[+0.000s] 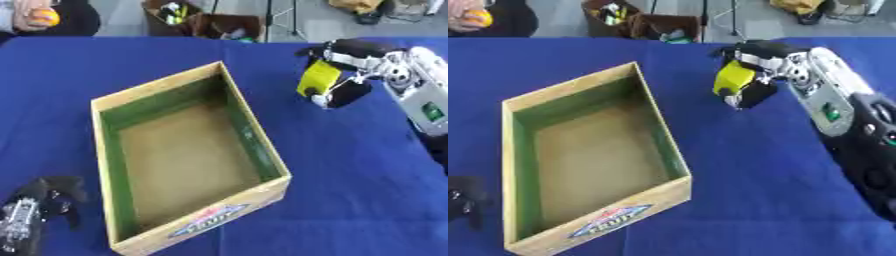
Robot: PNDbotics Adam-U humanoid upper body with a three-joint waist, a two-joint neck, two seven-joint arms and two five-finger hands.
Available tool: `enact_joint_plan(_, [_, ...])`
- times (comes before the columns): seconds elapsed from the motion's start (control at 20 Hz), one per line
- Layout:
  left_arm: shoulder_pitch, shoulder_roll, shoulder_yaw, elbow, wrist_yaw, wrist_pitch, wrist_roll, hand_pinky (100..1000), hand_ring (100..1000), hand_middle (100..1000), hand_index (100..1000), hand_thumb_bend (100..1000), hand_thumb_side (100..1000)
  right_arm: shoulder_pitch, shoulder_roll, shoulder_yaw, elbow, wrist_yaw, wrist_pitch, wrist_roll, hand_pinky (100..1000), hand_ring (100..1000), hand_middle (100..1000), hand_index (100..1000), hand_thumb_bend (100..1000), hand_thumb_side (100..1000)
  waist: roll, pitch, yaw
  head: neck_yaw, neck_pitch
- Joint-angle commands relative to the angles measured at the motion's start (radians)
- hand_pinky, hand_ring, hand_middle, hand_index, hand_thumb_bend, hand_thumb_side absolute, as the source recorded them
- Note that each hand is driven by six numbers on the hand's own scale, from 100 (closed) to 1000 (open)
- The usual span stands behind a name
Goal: Pick up objects on the table and place them in the box.
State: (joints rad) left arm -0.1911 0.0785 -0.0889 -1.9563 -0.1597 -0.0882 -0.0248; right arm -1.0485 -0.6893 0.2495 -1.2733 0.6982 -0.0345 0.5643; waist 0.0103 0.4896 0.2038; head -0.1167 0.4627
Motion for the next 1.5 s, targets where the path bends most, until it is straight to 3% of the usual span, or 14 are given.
enact_joint_plan(0.05, [-0.002,0.009,-0.002,-0.012,0.000,0.001,0.000,264,511,467,643,100,1000,-0.029,-0.020,-0.001,-0.035,-0.012,0.008,-0.011,476,456,689,988,100,199,-0.002,-0.036,-0.001,0.001,-0.008])
enact_joint_plan(0.75, [-0.007,0.018,-0.002,-0.006,0.020,0.011,0.002,265,509,466,642,100,1000,-0.061,-0.016,0.037,-0.128,-0.037,0.029,-0.001,430,432,634,956,100,198,-0.024,-0.085,0.005,0.002,0.008])
enact_joint_plan(1.05, [-0.009,0.023,-0.001,-0.005,0.033,0.016,0.004,266,509,466,642,100,997,-0.094,0.020,0.068,-0.199,-0.054,0.035,0.034,428,429,629,964,100,199,-0.031,-0.112,0.007,-0.001,0.025])
enact_joint_plan(1.1, [-0.009,0.024,-0.001,-0.005,0.036,0.016,0.004,266,509,466,642,100,1000,-0.100,0.030,0.072,-0.212,-0.061,0.036,0.042,426,425,625,963,100,317,-0.032,-0.117,0.008,-0.002,0.027])
enact_joint_plan(1.15, [-0.008,0.024,-0.001,-0.005,0.038,0.017,0.004,266,509,466,642,100,996,-0.106,0.040,0.076,-0.223,-0.068,0.037,0.049,426,425,625,962,100,200,-0.032,-0.121,0.008,-0.002,0.030])
enact_joint_plan(1.5, [-0.010,0.026,0.000,-0.003,0.051,0.022,0.006,267,508,467,642,100,994,-0.140,0.120,0.109,-0.272,-0.100,0.056,0.100,416,413,615,958,100,201,-0.036,-0.144,0.013,-0.010,0.038])
